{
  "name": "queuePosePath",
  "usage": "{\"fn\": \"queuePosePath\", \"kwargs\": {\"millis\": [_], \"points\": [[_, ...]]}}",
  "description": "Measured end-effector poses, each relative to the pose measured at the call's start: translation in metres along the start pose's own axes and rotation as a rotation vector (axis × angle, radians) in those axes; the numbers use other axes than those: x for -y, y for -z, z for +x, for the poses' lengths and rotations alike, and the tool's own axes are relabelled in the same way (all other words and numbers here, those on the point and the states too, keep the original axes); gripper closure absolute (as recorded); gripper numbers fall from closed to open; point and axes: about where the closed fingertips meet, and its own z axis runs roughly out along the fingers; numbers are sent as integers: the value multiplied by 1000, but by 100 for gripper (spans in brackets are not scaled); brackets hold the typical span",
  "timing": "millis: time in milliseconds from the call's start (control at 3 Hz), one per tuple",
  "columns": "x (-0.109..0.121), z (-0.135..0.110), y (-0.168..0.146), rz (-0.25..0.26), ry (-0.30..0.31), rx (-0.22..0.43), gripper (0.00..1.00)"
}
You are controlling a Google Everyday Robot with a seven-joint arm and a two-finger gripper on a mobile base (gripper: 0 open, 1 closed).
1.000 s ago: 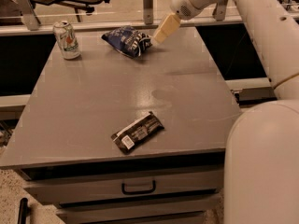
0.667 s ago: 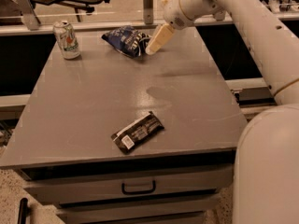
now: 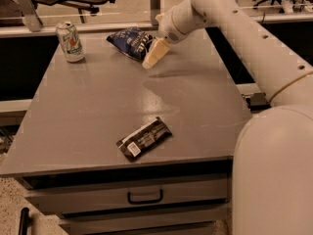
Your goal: Move blue chip bag near rxbar chocolate
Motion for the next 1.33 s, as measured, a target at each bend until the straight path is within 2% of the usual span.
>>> {"fn": "queuePosePath", "kwargs": {"millis": [333,667,1333], "points": [[-2,-2,-19,-9,-6,-2,0],[-3,-4,-29,-17,-17,14,14],[-6,-11,-31,-41,-33,46,77]]}}
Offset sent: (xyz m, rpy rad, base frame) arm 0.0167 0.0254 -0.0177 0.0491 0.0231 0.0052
